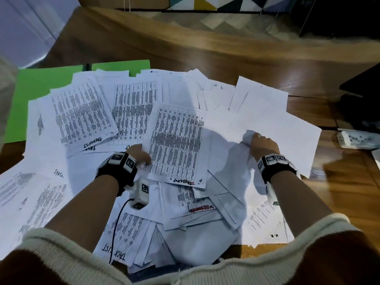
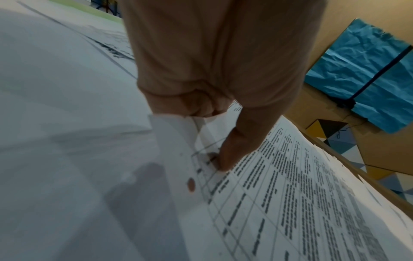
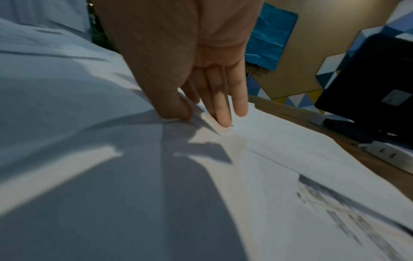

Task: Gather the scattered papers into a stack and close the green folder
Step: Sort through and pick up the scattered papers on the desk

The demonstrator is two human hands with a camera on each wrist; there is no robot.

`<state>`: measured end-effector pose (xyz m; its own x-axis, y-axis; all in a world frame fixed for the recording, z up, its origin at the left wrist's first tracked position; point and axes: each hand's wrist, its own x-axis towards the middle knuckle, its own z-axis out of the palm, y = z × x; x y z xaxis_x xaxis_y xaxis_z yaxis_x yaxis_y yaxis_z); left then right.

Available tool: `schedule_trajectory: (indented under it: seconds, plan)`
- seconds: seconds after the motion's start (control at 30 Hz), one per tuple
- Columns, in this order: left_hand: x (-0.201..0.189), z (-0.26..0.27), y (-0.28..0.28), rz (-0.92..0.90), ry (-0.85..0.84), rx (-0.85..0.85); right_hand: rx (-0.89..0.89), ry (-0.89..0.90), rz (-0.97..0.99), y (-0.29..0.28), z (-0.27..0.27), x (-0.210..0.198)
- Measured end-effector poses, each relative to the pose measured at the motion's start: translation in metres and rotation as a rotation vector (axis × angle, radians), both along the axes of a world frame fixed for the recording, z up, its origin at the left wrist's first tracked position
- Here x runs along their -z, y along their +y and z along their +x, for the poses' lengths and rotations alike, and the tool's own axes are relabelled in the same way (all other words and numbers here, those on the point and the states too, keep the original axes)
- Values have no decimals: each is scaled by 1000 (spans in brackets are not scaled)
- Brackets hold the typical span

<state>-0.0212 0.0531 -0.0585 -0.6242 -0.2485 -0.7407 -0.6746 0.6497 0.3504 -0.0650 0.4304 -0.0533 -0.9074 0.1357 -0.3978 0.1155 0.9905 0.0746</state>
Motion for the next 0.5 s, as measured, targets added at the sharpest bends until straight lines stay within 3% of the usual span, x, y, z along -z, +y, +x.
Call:
schedule_trajectory:
  seconds: [0.27, 0.5]
  plan:
    - [2, 11, 1, 89, 20, -75, -24, 76, -83, -51, -2, -30]
    - [-1, 26, 2, 210, 23, -120, -28, 2, -553, -153, 29, -44]
